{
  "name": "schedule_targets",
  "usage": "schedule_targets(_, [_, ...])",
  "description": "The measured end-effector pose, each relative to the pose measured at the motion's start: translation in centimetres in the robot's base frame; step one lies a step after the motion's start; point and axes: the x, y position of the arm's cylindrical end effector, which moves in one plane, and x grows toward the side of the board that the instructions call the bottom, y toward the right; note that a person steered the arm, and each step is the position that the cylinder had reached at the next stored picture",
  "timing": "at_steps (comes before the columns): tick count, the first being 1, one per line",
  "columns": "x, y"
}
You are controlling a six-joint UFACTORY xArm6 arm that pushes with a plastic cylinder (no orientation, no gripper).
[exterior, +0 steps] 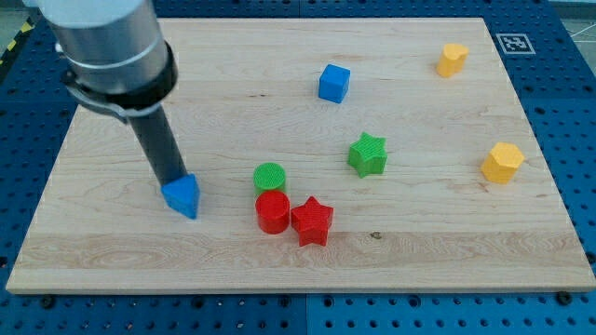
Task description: Nudge the blue triangle a bit up
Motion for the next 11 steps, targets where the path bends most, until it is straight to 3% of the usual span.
schedule_targets(2, [0.7,0.4])
schedule_targets(4, [-0.1,-3.0])
schedule_targets(6, [8.3,-3.3])
schedule_targets(9, [4.4,2.5])
schedule_targets(10, [4.7,2.4])
schedule_targets(11, [5.0,-1.3])
